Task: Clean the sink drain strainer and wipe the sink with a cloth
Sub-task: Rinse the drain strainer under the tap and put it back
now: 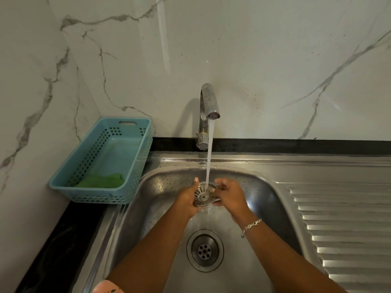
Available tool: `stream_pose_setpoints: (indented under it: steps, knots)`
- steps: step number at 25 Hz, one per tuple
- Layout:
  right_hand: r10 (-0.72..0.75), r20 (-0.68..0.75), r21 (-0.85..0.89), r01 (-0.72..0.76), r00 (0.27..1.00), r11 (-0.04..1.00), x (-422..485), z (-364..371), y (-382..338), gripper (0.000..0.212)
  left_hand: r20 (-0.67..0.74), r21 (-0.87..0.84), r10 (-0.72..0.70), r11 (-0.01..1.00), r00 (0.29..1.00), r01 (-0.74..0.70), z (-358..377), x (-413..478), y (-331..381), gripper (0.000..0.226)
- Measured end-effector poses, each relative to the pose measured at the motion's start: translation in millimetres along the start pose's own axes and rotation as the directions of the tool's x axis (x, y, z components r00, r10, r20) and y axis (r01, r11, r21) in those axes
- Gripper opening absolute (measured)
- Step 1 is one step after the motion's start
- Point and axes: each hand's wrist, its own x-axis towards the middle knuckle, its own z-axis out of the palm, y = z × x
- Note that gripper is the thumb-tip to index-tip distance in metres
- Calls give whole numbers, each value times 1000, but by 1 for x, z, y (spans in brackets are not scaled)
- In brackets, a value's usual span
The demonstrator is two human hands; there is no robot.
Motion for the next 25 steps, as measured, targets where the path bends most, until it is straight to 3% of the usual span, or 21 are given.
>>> stream_pose_setpoints:
  steps: [1, 3, 6, 8, 10, 14, 17, 20, 25]
  knots:
    - [96, 37, 139, -100, 995, 985, 7, -1, -1, 24, -9, 24, 0, 1000, 1000, 1, 3, -2, 2, 34]
    - [174, 54, 236, -182, 983, 955, 15, -8, 2, 25, -12, 108, 60, 992, 998, -59, 8, -4, 8, 25]
    - [141, 76, 270, -156, 987, 950, 13, -13, 9, 29, -22, 252, 218, 945, 976, -206, 4, -2, 13, 20]
    - [94, 79, 276, -113, 992, 955, 11, -12, 7, 28, -25, 259, 229, 942, 973, -215, -5, 1, 12, 23]
    - [66, 75, 284, -85, 995, 955, 12, -10, 3, 19, -39, 199, 150, 970, 988, -140, -13, 2, 9, 28]
    - [139, 58, 323, -151, 989, 934, 18, -14, -5, 13, -60, 201, 104, 975, 993, -90, -17, 2, 11, 27]
    - [219, 52, 326, -224, 974, 919, 20, -19, 1, 17, -81, 312, 165, 941, 983, -132, -16, 1, 16, 14]
    - [244, 41, 308, -244, 969, 919, 15, -17, 12, 23, -78, 443, 295, 866, 952, -231, -17, 4, 16, 16]
    - [144, -23, 239, -135, 989, 962, 10, -6, 13, 19, -41, 552, 359, 786, 933, -278, -27, 1, 8, 19]
